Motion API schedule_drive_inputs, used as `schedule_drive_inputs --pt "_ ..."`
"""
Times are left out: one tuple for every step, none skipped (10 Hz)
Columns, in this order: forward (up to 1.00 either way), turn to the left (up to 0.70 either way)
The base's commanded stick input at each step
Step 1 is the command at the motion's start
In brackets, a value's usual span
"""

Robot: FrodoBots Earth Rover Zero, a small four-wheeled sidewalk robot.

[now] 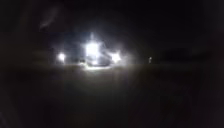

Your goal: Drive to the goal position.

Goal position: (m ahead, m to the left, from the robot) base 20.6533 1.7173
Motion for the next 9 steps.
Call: schedule_drive_inputs --pt "0.70 0.00" --pt "0.70 0.00" --pt "0.70 0.00" --pt "0.70 0.00" --pt "0.70 0.00" --pt "0.70 0.00" --pt "0.70 0.00" --pt "0.70 0.00" --pt "0.70 0.00"
